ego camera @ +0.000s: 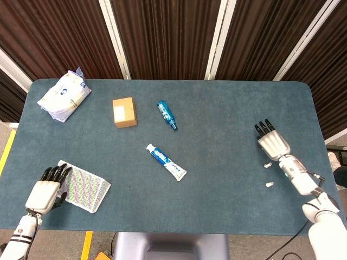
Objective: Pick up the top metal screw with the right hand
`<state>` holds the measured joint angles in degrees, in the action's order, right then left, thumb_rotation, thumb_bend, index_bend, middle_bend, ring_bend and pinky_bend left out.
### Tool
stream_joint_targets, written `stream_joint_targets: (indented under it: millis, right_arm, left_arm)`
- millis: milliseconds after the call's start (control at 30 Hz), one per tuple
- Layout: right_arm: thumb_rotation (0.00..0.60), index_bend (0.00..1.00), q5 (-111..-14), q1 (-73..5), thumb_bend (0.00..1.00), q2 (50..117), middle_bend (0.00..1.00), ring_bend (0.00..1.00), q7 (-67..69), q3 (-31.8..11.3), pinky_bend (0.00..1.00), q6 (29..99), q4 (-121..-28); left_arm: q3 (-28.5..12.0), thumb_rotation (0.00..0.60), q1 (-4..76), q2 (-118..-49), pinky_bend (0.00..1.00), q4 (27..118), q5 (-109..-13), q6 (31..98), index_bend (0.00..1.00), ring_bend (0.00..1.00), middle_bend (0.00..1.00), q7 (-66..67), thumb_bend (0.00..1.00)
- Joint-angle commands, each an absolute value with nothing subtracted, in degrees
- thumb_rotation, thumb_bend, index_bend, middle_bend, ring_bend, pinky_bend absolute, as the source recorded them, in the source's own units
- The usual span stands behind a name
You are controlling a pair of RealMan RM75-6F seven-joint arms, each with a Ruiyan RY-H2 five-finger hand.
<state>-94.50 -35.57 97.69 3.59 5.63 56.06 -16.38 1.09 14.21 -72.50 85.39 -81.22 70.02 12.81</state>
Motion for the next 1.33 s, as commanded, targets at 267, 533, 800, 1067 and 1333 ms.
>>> stream_joint_targets:
  millis: [267,533,800,1067,1333]
  right_arm:
    - [0.6,0.36,-93.19,-33.49,0.46,95.1,0.18,0.01,5.28,3.71,0.09,63.58,-20.5]
    - [0.6,0.15,-87.58,-26.27,0.46,88.02,0.04,0.0,5.02,-1.69,0.07,75.98,-38.09]
    - [0.6,0.0,-77.38,-9.88,0.46,72.59,0.0,0.0,-12.83,-1.98,0.0,86.9,-77.35]
    - [0.6,0.0,-79.19,-7.14,0.46,67.26,0.0,0.0,-17.22,-1.23,0.0,89.34,-88.4]
    - [0.6,0.0,-79.87,-6.9,0.46,66.06,0.0,0.0,-15.89,-1.63,0.0,87.55,-88.98]
  left_arm:
    - [1.17,0.6,14.07,-72.39,0.08,85.64,-81.65,70.51,0.0,0.0,0.0,12.84,0.48]
    - [1.12,0.6,13.47,-72.47,0.08,85.09,-84.33,73.64,0.0,0.0,0.0,10.98,0.48]
    - [1.22,0.6,11.06,-71.46,0.08,85.21,-90.13,82.4,0.0,0.0,0.0,6.94,0.48]
    - [1.95,0.6,9.64,-68.81,0.08,87.69,-91.56,84.53,0.0,0.0,0.0,5.23,0.48]
    - [2.01,0.6,9.35,-67.66,0.07,89.04,-90.9,83.56,0.0,0.0,0.0,5.58,0.47]
